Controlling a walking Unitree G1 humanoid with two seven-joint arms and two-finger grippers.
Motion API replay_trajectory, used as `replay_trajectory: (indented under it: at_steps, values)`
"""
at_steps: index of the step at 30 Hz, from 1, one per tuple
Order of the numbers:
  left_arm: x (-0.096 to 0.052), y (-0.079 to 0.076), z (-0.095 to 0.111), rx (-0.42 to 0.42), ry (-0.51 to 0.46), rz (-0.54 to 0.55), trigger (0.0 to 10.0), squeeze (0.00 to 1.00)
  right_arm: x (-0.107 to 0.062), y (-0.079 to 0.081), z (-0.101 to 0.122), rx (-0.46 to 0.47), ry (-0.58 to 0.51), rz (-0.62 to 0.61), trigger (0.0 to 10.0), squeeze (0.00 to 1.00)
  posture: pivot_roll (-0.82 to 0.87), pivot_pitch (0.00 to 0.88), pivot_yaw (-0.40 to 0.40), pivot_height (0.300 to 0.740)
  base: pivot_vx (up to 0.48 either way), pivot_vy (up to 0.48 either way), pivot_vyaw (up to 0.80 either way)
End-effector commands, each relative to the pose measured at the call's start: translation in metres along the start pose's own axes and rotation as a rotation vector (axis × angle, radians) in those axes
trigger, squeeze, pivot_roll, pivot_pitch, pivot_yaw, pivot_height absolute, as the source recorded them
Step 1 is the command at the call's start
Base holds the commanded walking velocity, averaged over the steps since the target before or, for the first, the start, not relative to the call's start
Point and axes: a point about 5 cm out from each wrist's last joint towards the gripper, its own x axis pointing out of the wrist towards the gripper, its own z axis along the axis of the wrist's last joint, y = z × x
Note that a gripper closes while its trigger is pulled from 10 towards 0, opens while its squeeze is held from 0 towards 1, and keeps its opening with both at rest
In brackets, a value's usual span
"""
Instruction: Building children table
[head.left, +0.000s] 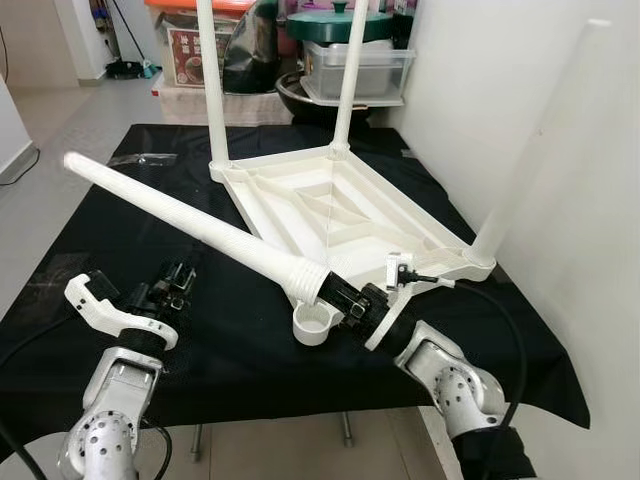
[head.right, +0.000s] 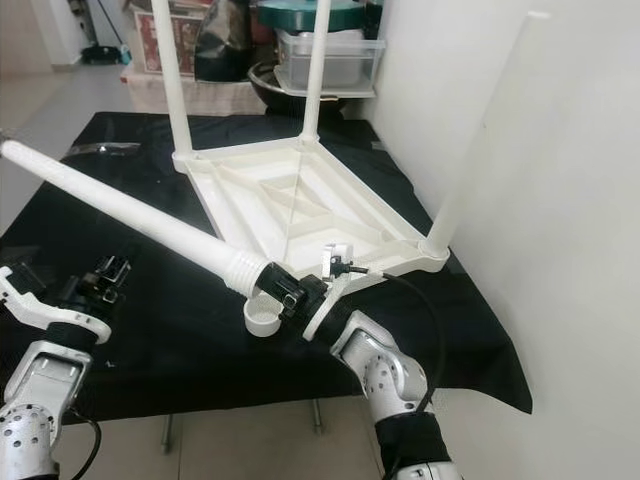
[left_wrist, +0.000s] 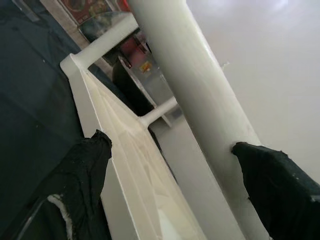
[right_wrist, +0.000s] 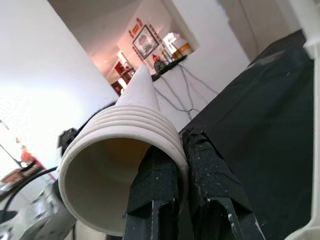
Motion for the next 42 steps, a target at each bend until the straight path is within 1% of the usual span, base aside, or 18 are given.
replay_trajectory:
  at_steps: [1, 6, 9, 11, 14, 18, 19, 20, 23, 24, 27, 34, 36, 38, 39, 40, 41, 42]
  values:
    - [0.003, 0.001, 0.001, -0.055, -0.015, 0.019, 10.0, 0.00, -0.004, 0.005, 0.006, 0.021, -0.021, 0.044, 0.0, 0.00, 0.07, 0.000, -0.066, 0.740, 0.000, 0.000, 0.00]
    - [0.005, 0.004, 0.010, -0.105, -0.055, 0.042, 10.0, 0.00, -0.011, 0.014, 0.001, 0.058, 0.024, 0.133, 0.0, 0.00, 0.07, 0.000, -0.070, 0.740, 0.000, 0.000, 0.00]
    - [0.005, 0.004, 0.017, -0.126, -0.073, 0.036, 10.0, 0.00, -0.016, 0.018, -0.005, 0.053, 0.068, 0.175, 0.0, 0.00, 0.07, 0.000, -0.071, 0.740, 0.000, 0.000, 0.00]
    - [0.006, 0.005, 0.026, -0.146, -0.101, 0.035, 10.0, 0.00, -0.020, 0.018, -0.007, 0.057, 0.092, 0.182, 0.0, 0.00, 0.07, 0.000, -0.072, 0.740, 0.000, 0.000, 0.00]
    - [0.009, 0.007, 0.032, -0.156, -0.122, 0.039, 10.0, 0.00, -0.022, 0.016, -0.005, 0.059, 0.097, 0.175, 0.0, 0.00, 0.07, 0.000, -0.072, 0.740, 0.000, 0.000, 0.00]
    - [0.010, 0.008, 0.035, -0.161, -0.138, 0.041, 10.0, 0.00, -0.023, 0.014, -0.004, 0.060, 0.100, 0.175, 0.0, 0.00, 0.06, 0.000, -0.072, 0.740, 0.000, 0.000, 0.00]
    - [0.011, 0.010, 0.037, -0.168, -0.151, 0.049, 5.0, 0.00, -0.025, 0.013, -0.003, 0.060, 0.106, 0.175, 0.0, 0.00, 0.07, 0.000, -0.073, 0.740, 0.000, 0.000, 0.00]
    - [0.011, 0.011, 0.039, -0.171, -0.158, 0.054, 4.6, 0.00, -0.027, 0.014, -0.003, 0.061, 0.113, 0.184, 0.0, 0.00, 0.07, 0.000, -0.074, 0.740, 0.000, 0.000, 0.00]
    - [0.011, 0.011, 0.039, -0.171, -0.158, 0.054, 4.6, 0.00, -0.027, 0.014, -0.003, 0.061, 0.113, 0.184, 0.0, 0.00, 0.07, 0.000, -0.074, 0.740, 0.000, 0.000, 0.00]
    - [0.010, 0.012, 0.041, -0.172, -0.162, 0.056, 0.0, 0.00, -0.029, 0.014, -0.004, 0.056, 0.127, 0.189, 0.0, 0.00, 0.07, 0.000, -0.074, 0.740, 0.000, 0.000, 0.00]
    - [0.008, 0.014, 0.043, -0.173, -0.162, 0.051, 0.0, 0.00, -0.030, 0.013, -0.006, 0.035, 0.149, 0.190, 0.0, 0.00, 0.07, 0.000, -0.071, 0.740, 0.000, 0.000, 0.00]
    - [0.009, 0.013, 0.045, -0.177, -0.167, 0.045, 0.0, 0.00, -0.030, 0.008, -0.004, 0.009, 0.159, 0.171, 0.0, 0.00, 0.08, 0.000, -0.075, 0.740, 0.000, 0.000, 0.00]
    - [0.008, 0.014, 0.044, -0.172, -0.153, 0.049, 0.0, 0.00, -0.026, 0.000, -0.006, -0.017, 0.176, 0.084, 0.0, 0.00, 0.07, 0.000, -0.075, 0.740, 0.000, 0.000, 0.00]
    - [0.008, 0.014, 0.043, -0.172, -0.150, 0.050, 0.0, 0.00, -0.024, -0.002, -0.007, -0.023, 0.181, 0.062, 0.0, 0.00, 0.07, 0.000, -0.075, 0.740, 0.000, 0.000, 0.00]
    - [0.008, 0.014, 0.043, -0.173, -0.146, 0.051, 0.0, 0.00, -0.023, -0.005, -0.007, -0.027, 0.185, 0.028, 4.4, 0.00, 0.07, 0.000, -0.076, 0.740, 0.000, 0.000, 0.00]
    - [0.008, 0.015, 0.043, -0.174, -0.140, 0.058, 0.0, 0.00, -0.022, -0.006, -0.007, -0.029, 0.194, 0.017, 10.0, 0.00, 0.07, 0.000, -0.076, 0.740, 0.000, 0.000, 0.00]
    - [0.008, 0.015, 0.043, -0.174, -0.140, 0.058, 0.0, 0.00, -0.022, -0.006, -0.007, -0.029, 0.194, 0.017, 10.0, 0.00, 0.07, 0.000, -0.076, 0.740, 0.000, 0.000, 0.00]
    - [0.010, 0.019, 0.042, -0.182, -0.133, 0.083, 3.4, 0.00, -0.022, -0.006, -0.006, -0.017, 0.185, 0.017, 10.0, 0.00, 0.07, 0.000, -0.075, 0.740, 0.000, 0.000, 0.00]
